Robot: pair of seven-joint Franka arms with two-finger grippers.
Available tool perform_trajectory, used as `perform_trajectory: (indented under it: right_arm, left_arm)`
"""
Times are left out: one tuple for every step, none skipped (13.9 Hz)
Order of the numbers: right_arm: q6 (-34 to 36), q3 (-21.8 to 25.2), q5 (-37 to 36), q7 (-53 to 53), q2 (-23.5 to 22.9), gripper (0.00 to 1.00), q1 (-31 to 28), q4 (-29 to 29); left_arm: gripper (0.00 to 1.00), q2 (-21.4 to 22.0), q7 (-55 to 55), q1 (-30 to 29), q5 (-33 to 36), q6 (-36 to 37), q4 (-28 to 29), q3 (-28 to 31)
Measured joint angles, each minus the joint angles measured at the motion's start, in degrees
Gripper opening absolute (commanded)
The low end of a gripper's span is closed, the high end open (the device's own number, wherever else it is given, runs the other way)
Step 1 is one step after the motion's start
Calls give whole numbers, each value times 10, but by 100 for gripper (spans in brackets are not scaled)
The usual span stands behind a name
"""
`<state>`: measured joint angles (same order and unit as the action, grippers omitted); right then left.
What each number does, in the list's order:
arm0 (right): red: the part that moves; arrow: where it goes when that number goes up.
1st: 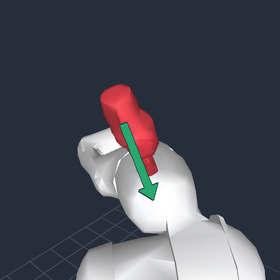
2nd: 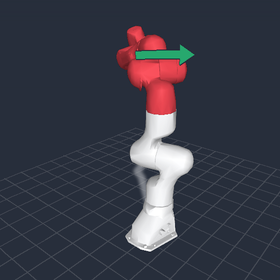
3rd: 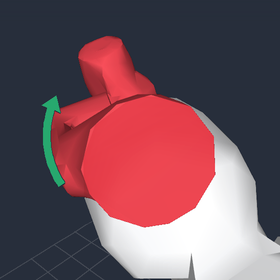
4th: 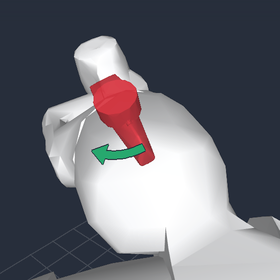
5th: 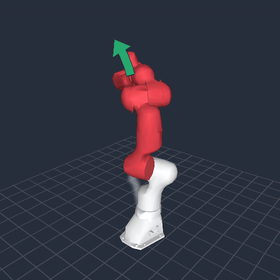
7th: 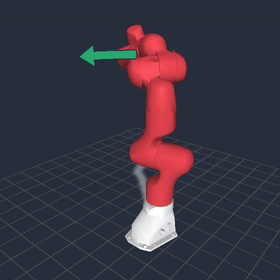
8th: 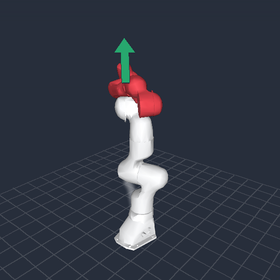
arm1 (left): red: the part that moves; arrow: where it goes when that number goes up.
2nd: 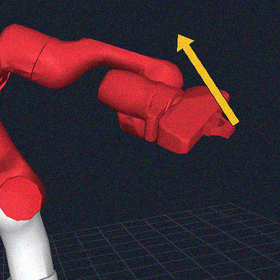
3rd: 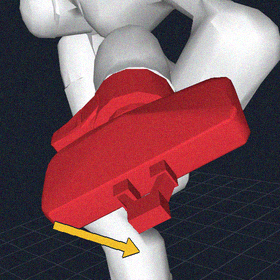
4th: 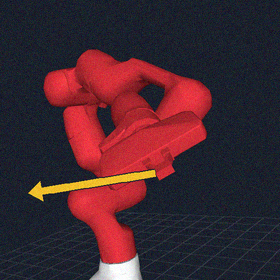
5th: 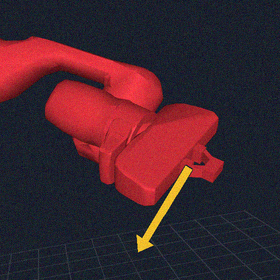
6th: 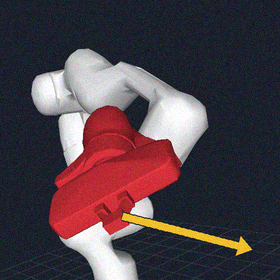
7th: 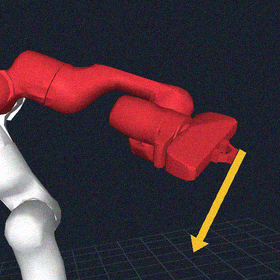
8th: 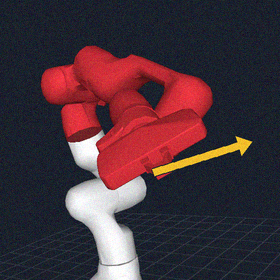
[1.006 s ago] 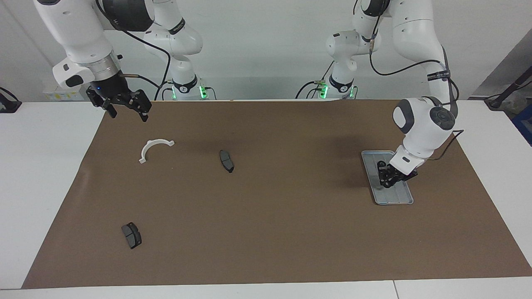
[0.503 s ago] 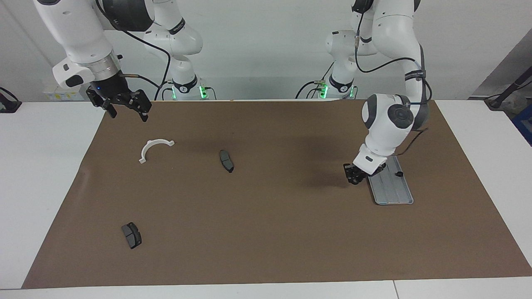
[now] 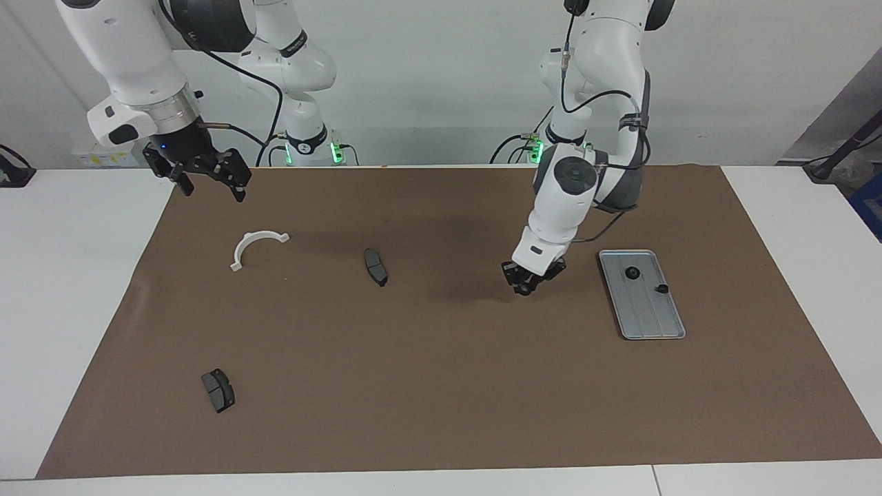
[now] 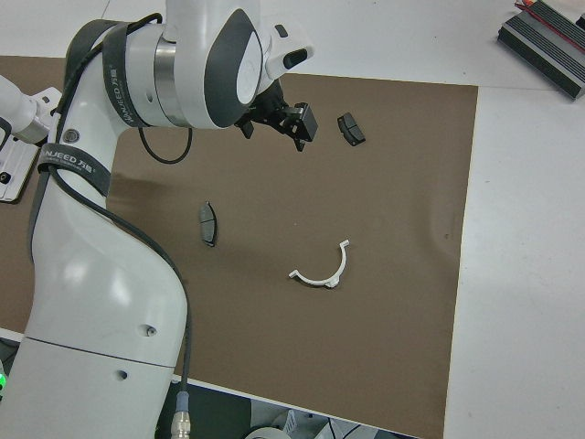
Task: Place bearing gear from tray to pile
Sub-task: 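Set the gear mid-table with the left gripper while the right gripper approaches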
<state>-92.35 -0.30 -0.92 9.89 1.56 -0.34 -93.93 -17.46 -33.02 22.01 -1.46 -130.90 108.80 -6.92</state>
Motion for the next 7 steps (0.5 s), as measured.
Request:
perform_trajectory:
  right_arm:
    - [0, 0, 0, 0, 0, 100, 0, 0]
    - [0, 0, 0, 0, 0, 100, 0, 0]
    - [0, 0, 0, 0, 0, 100, 0, 0]
    - [0, 0, 0, 0, 0, 100, 0, 0]
    - [0, 0, 0, 0, 0, 100, 0, 0]
    - [0, 0, 0, 0, 0, 100, 0, 0]
    - [0, 0, 0, 0, 0, 100, 0, 0]
  left_arm:
    - [15, -4, -14, 16, 0, -10, 0, 0]
    - [16, -8, -21, 30, -2, -16, 0, 0]
    - [17, -11, -23, 41, -9, -22, 0, -1]
    - [17, -13, -24, 50, -17, -30, 0, -1]
    - [18, -15, -24, 58, -23, -37, 1, -1]
    - [23, -17, -24, 63, -25, -42, 3, -1]
    - [23, -20, -25, 68, -26, -45, 3, -1]
